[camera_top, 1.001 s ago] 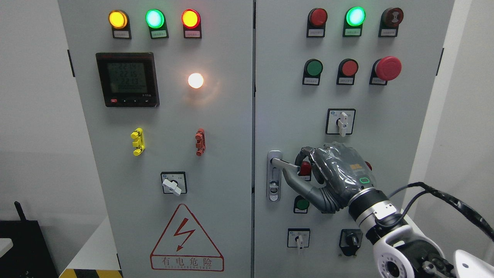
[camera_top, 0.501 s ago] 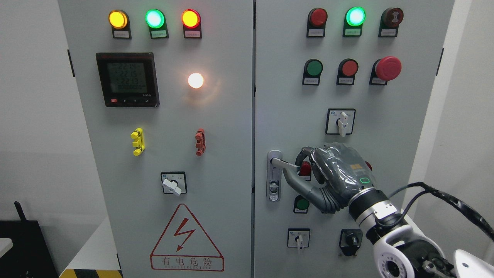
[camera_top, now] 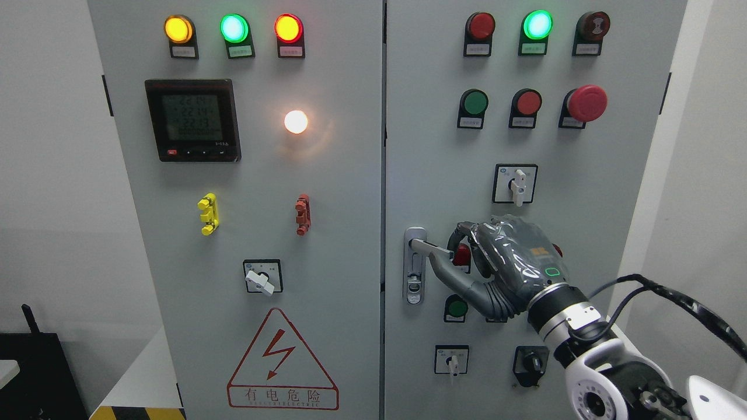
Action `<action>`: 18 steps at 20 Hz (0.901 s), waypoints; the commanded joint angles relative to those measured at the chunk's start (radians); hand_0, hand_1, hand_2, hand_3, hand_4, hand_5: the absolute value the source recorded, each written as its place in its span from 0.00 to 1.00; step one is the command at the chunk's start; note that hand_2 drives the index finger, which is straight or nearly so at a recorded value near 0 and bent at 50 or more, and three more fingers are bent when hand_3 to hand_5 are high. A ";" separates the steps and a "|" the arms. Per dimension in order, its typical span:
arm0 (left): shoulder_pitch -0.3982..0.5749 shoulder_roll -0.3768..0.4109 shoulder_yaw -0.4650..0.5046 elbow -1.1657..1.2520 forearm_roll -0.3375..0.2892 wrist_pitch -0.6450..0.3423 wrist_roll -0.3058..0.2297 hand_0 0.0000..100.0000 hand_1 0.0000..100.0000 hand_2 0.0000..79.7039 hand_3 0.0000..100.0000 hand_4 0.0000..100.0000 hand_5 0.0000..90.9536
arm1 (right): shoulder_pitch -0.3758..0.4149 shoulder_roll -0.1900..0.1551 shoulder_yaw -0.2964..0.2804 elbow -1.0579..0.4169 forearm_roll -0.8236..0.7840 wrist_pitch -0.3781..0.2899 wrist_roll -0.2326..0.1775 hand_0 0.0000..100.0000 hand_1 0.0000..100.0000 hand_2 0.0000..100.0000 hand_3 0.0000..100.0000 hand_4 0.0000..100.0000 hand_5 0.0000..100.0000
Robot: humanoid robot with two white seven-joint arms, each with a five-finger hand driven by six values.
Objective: Release door handle
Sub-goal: 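Hold the right hand still on the latch handle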
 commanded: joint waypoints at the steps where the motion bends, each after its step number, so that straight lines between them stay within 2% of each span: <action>1: 0.032 0.000 0.000 -0.031 0.000 0.000 0.001 0.12 0.39 0.00 0.00 0.00 0.00 | 0.000 0.002 -0.003 0.006 -0.002 -0.001 -0.001 0.40 0.00 0.49 1.00 1.00 1.00; 6: 0.032 0.000 0.000 -0.031 0.000 0.000 0.001 0.12 0.39 0.00 0.00 0.00 0.00 | 0.002 0.015 -0.003 0.006 -0.003 -0.001 -0.001 0.40 0.00 0.49 1.00 1.00 1.00; 18: 0.032 0.000 0.000 -0.031 0.000 0.000 0.001 0.12 0.39 0.00 0.00 0.00 0.00 | 0.005 0.015 -0.004 0.007 -0.011 -0.001 -0.002 0.40 0.00 0.49 1.00 1.00 1.00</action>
